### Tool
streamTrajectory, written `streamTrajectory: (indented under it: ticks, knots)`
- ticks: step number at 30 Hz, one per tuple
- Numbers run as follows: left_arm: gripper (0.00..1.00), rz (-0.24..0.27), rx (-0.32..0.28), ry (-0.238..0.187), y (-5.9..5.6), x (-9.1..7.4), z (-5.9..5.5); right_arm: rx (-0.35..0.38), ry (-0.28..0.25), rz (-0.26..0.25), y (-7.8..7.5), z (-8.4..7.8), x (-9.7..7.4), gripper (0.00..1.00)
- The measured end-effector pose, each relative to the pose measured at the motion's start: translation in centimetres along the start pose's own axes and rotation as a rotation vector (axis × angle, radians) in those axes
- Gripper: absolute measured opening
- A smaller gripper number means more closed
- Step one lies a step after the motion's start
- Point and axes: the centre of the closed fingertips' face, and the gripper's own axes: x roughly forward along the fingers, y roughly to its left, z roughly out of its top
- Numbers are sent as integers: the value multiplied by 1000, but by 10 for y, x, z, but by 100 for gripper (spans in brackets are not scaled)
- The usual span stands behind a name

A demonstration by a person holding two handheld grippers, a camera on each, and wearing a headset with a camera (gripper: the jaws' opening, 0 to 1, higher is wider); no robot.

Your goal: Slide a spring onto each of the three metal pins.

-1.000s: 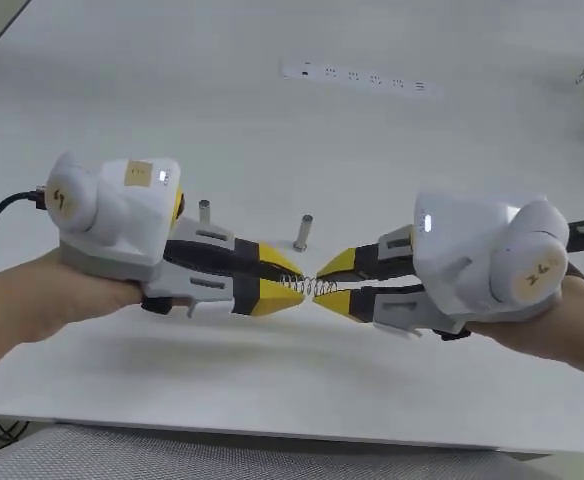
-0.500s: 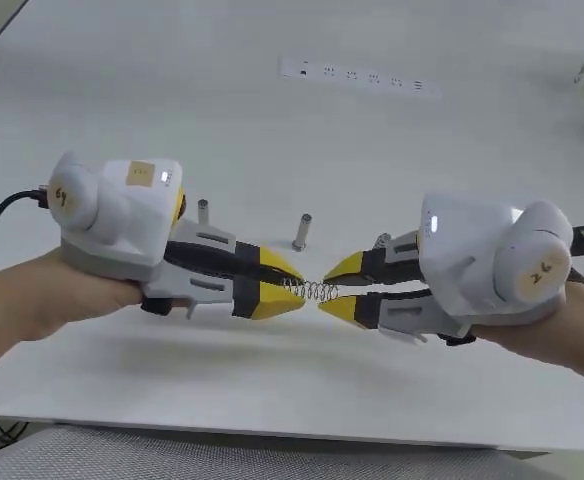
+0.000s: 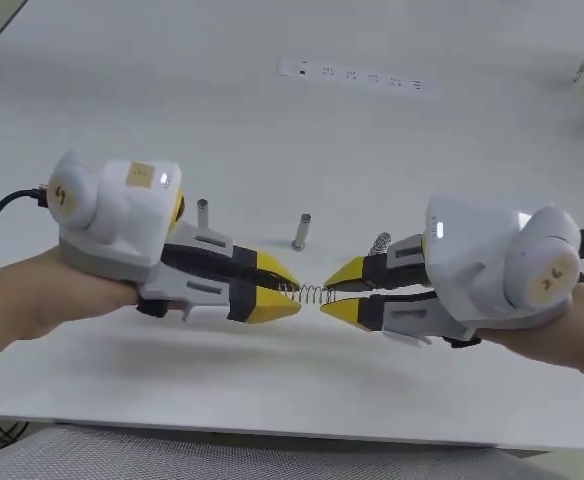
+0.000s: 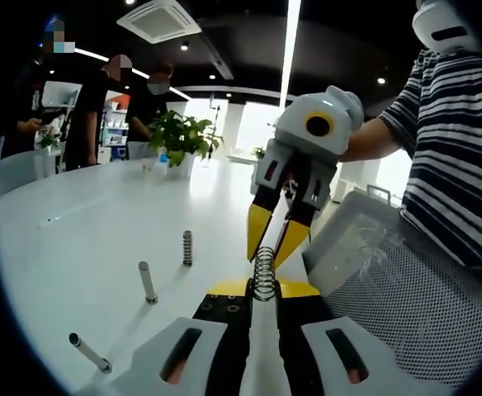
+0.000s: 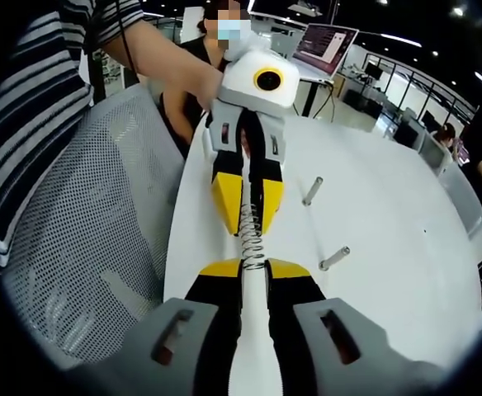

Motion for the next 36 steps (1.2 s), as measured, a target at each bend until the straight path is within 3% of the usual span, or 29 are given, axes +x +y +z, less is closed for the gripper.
streamTrajectory:
  ticks: [8,28,36]
  knots:
    - [8,12,5,7,4,0,-2,-46,-20,-14,-7,15,-7,12]
    - [8,15,25,35,4,1,-9,-52,-66,-9,-3,31,-6,12]
    - [8,18,34,40,4,0,-8,-5,-134,-14,-5,47,-4,12]
